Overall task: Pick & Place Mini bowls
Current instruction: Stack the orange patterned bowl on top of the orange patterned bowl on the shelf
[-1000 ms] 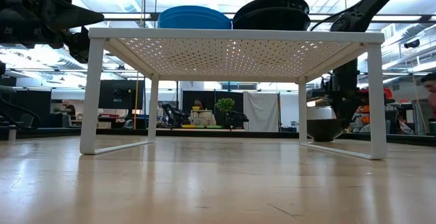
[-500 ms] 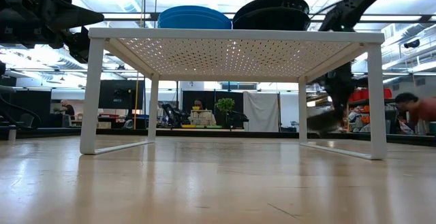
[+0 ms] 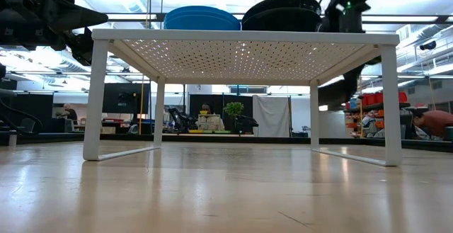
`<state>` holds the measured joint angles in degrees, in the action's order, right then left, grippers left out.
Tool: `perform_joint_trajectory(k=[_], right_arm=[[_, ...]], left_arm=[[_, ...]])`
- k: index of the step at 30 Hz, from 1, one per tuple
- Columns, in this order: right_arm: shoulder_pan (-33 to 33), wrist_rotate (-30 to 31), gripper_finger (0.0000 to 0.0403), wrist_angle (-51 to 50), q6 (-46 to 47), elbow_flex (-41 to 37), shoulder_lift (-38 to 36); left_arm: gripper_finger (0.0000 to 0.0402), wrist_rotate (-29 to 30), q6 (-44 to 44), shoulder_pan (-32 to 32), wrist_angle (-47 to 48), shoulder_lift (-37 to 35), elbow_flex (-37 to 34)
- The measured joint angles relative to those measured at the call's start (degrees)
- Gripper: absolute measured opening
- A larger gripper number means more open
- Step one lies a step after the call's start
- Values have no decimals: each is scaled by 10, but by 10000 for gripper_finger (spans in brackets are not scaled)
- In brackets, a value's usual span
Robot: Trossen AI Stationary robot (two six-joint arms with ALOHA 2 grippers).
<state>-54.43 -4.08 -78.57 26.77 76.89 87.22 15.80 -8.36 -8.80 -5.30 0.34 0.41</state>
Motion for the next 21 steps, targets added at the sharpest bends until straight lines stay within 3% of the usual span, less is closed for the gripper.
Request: perform_joint_trajectory(k=[9,21], right_arm=[[0,0,11,-112,-37,118,0],[1,-68,11,-115,-50,232,-4]], left_arm=[[288,0,0,0,0,0,0],[288,0,0,0,0,0,0]])
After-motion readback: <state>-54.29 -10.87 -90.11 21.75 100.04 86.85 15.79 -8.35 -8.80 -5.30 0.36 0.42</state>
